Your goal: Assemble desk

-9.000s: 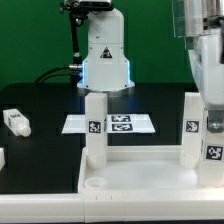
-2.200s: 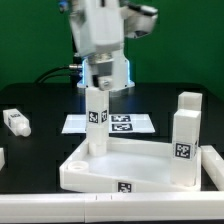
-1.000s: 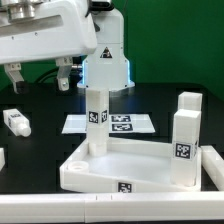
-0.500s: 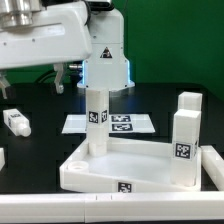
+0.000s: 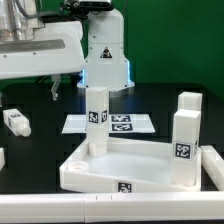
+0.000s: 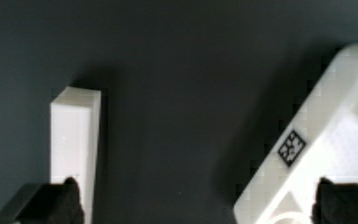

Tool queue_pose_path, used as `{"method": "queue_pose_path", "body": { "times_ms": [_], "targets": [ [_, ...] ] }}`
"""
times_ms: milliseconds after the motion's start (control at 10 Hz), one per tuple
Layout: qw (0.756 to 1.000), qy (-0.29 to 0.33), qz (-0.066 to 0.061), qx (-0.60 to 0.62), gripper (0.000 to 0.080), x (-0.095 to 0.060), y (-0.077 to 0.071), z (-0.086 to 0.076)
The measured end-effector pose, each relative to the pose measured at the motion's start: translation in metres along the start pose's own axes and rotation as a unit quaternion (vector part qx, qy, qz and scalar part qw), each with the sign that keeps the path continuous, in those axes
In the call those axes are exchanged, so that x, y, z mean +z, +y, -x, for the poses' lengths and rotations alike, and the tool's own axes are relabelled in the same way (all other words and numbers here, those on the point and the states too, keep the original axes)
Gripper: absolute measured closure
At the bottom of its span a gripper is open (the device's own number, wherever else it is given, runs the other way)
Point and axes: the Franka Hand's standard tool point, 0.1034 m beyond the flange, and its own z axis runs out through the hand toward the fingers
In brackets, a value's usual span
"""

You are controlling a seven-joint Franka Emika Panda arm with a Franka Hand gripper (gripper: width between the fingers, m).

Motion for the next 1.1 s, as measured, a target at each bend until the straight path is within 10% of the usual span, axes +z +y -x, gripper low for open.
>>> {"method": "queue_pose_path", "body": {
  "times_ms": [300, 1100],
  "targets": [
    [0.996, -0.050, -0.020, -0.070, 0.0151, 0.014, 0.007, 0.032],
    [0.986, -0.103, -0.001, -0.134, 0.0151, 0.046, 0.015, 0.088]
  ]
}}
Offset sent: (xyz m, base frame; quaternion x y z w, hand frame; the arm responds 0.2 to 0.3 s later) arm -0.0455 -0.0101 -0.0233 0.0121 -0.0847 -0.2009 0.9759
